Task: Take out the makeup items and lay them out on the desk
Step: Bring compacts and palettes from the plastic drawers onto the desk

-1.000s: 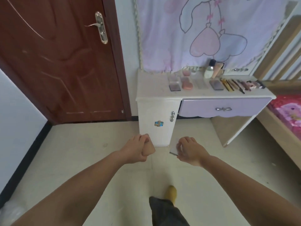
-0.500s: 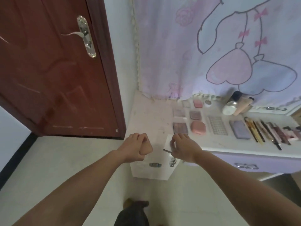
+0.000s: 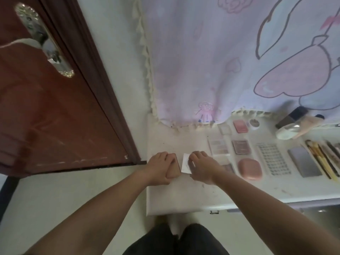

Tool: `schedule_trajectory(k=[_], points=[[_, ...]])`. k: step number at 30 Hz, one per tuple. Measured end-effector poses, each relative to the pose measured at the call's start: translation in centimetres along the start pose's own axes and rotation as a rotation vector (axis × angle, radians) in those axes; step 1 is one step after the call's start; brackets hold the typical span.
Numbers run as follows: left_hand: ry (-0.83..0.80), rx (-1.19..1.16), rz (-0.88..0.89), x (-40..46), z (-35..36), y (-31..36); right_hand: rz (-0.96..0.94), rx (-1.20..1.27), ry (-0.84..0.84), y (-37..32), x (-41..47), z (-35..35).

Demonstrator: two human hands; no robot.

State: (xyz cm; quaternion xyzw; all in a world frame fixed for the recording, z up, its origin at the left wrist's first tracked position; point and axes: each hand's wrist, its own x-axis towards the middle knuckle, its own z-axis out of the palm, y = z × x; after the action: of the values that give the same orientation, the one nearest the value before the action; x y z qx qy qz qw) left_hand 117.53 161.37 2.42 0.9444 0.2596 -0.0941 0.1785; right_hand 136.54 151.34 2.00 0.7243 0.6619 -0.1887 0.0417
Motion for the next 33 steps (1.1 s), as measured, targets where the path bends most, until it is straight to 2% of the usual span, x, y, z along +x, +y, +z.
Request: schedule_trajectory(k=[6, 11, 15, 17, 20, 23, 26, 28, 30, 33], points=[[0.027, 0.014, 0.079, 1.1, 1.4, -1.2, -0.059, -0.061, 0.059, 0.4, 0.8, 0.6], [0.016, -0.043, 0.097, 0.9, 1.5, -1.8, -0.020, -0.114, -0.085, -0.3, 0.8, -0.5], [0.097, -0.282, -0.102, -0.5, 1.3, -2.0, -0.136, -0.077, -0.039, -3.6, 2.7, -1.9], [0.147, -0.415, -0.240, -1.3, 1.1, -2.1, -0.213, -0.106, -0.087, -5.2, 3.6, -1.7], [0.097, -0.520, -0.306, -2.1, 1.1, -2.2, -0.297, -0.181, -0.112, -6.0, 4.4, -0.7], [0.098, -0.791, -0.404, -2.3, 0.5, -1.8, -0.333, -0.141, -0.068, -6.0, 4.2, -0.6], [0.216, -1.045, -0.525, -2.2, -1.2, -1.7, -0.331, -0.025, -0.048, -6.0, 3.7, -1.6], [0.267, -1.379, -0.575, -2.0, -2.9, -1.8, -0.284, 0.139, 0.003, -6.1, 3.7, -3.5], [0.168, -1.728, -0.534, -1.9, -4.5, -1.8, -0.251, 0.282, 0.076, -6.3, 3.8, -6.0], [-0.026, -2.044, -0.410, -1.2, -5.9, -1.2, -0.253, 0.381, 0.139, -6.0, 3.9, -8.8]])
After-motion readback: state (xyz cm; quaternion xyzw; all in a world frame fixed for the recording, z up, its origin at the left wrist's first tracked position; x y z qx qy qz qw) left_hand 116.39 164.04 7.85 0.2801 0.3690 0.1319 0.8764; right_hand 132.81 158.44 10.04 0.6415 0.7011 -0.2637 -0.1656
